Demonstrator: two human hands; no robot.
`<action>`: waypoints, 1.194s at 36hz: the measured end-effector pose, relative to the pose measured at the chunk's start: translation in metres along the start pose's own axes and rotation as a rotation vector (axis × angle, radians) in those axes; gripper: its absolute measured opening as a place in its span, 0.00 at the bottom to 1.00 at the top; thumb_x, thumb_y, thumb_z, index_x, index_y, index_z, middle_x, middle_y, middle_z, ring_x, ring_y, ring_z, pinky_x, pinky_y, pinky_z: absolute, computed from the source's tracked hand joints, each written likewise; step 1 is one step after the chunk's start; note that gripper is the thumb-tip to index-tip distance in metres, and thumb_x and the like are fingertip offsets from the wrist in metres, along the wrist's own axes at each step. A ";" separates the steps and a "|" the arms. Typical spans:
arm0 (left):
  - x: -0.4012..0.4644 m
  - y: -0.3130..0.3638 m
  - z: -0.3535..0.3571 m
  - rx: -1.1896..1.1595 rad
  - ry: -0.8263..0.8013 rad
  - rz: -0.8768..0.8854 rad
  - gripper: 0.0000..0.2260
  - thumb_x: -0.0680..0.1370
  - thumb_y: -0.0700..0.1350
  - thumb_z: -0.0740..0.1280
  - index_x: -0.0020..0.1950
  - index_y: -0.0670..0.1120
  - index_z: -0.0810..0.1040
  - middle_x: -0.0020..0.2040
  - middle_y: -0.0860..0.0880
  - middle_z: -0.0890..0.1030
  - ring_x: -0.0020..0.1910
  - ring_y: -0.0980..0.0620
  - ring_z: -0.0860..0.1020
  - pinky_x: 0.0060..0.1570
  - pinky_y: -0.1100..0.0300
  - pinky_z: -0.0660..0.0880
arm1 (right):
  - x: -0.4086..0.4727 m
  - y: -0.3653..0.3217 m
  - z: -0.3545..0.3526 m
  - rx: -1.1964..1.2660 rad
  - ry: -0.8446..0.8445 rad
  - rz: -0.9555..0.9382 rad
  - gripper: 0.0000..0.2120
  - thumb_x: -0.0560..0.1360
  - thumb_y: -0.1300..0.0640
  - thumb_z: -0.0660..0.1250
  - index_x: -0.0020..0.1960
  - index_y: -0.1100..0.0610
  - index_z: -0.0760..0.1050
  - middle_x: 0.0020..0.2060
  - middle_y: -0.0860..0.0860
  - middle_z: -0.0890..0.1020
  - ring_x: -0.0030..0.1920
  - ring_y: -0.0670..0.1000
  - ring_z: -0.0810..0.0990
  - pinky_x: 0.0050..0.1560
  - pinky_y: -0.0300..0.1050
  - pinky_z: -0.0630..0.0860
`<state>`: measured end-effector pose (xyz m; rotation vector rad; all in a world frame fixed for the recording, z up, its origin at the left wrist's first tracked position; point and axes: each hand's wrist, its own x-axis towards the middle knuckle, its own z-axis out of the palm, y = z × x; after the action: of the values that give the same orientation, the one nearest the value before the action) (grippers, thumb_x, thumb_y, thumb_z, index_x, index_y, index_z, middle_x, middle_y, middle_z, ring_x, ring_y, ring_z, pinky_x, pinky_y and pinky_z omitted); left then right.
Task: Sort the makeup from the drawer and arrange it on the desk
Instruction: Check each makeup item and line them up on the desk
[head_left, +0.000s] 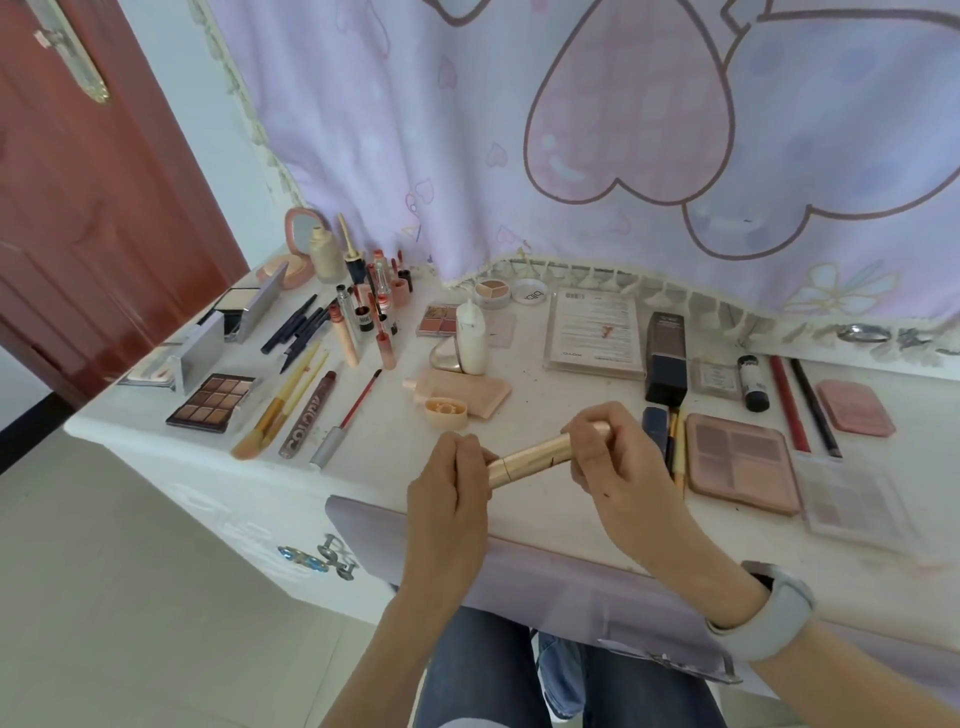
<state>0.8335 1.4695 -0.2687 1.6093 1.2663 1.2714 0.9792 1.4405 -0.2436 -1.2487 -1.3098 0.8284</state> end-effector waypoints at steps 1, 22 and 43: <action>0.001 0.000 0.000 -0.065 -0.008 -0.054 0.16 0.81 0.46 0.54 0.34 0.50 0.69 0.26 0.55 0.72 0.26 0.60 0.68 0.25 0.65 0.65 | -0.002 0.001 0.000 -0.020 -0.023 -0.046 0.13 0.74 0.41 0.55 0.46 0.49 0.68 0.27 0.43 0.71 0.26 0.45 0.63 0.27 0.41 0.64; 0.008 -0.004 -0.012 0.032 -0.128 -0.080 0.16 0.79 0.49 0.56 0.34 0.44 0.71 0.25 0.57 0.73 0.26 0.58 0.66 0.28 0.64 0.65 | 0.006 -0.004 -0.012 -0.314 -0.284 0.139 0.05 0.77 0.47 0.58 0.48 0.42 0.73 0.26 0.40 0.74 0.24 0.41 0.67 0.27 0.32 0.65; 0.016 -0.005 -0.030 -0.082 -0.320 0.003 0.21 0.71 0.37 0.72 0.54 0.62 0.75 0.48 0.58 0.78 0.41 0.57 0.77 0.40 0.66 0.76 | 0.005 0.000 -0.023 -0.303 -0.105 -0.092 0.11 0.70 0.38 0.59 0.49 0.39 0.72 0.37 0.39 0.78 0.33 0.45 0.72 0.35 0.41 0.71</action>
<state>0.8041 1.4854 -0.2610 1.6766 1.0014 1.0043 1.0023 1.4406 -0.2389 -1.3819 -1.6103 0.6534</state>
